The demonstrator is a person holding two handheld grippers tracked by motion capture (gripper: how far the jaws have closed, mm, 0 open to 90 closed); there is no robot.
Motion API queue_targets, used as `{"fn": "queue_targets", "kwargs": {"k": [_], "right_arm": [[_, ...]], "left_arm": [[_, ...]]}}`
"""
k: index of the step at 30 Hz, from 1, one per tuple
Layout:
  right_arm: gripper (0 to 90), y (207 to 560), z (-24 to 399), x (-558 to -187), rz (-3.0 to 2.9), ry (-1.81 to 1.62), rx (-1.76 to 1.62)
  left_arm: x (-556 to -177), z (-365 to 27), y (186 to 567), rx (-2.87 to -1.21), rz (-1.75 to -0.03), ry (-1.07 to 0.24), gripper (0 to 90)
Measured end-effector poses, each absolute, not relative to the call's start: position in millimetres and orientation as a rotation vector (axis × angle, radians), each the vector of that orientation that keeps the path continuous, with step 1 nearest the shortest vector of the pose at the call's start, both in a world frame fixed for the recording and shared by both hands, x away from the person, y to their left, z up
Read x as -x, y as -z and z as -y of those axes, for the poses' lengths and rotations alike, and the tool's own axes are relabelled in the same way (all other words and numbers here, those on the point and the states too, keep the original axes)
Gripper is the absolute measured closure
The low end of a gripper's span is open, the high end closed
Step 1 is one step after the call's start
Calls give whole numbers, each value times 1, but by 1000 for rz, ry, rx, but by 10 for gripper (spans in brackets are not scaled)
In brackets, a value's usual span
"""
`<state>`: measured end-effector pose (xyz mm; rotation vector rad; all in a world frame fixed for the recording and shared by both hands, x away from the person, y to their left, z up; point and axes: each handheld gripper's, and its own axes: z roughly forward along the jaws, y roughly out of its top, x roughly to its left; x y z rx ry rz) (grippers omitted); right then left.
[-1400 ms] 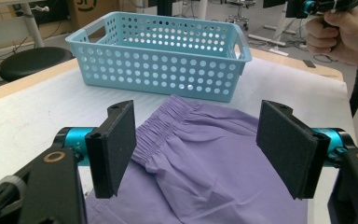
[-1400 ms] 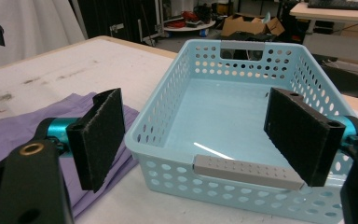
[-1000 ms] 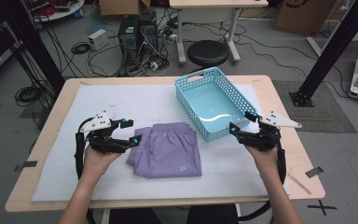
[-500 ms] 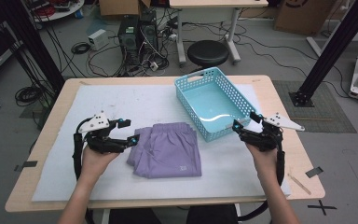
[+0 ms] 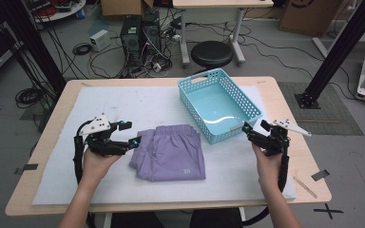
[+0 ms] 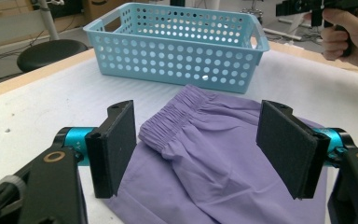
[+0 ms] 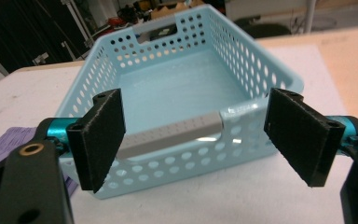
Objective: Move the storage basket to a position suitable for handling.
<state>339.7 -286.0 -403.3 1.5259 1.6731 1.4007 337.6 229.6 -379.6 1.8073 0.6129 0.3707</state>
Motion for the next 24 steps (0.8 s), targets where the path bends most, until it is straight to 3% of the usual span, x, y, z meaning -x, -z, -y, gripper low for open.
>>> {"fn": "queue_targets", "kwargs": {"k": [14, 24], "right_arm": [[212, 416, 253, -340, -1706, -1288, -1494], [212, 411, 211, -327, -1797, -1215, -1229]], "left_arm": [[-337, -229, 382, -1814, -623, -374, 285], [-338, -228, 384, -1823, -625, -368, 285]]}}
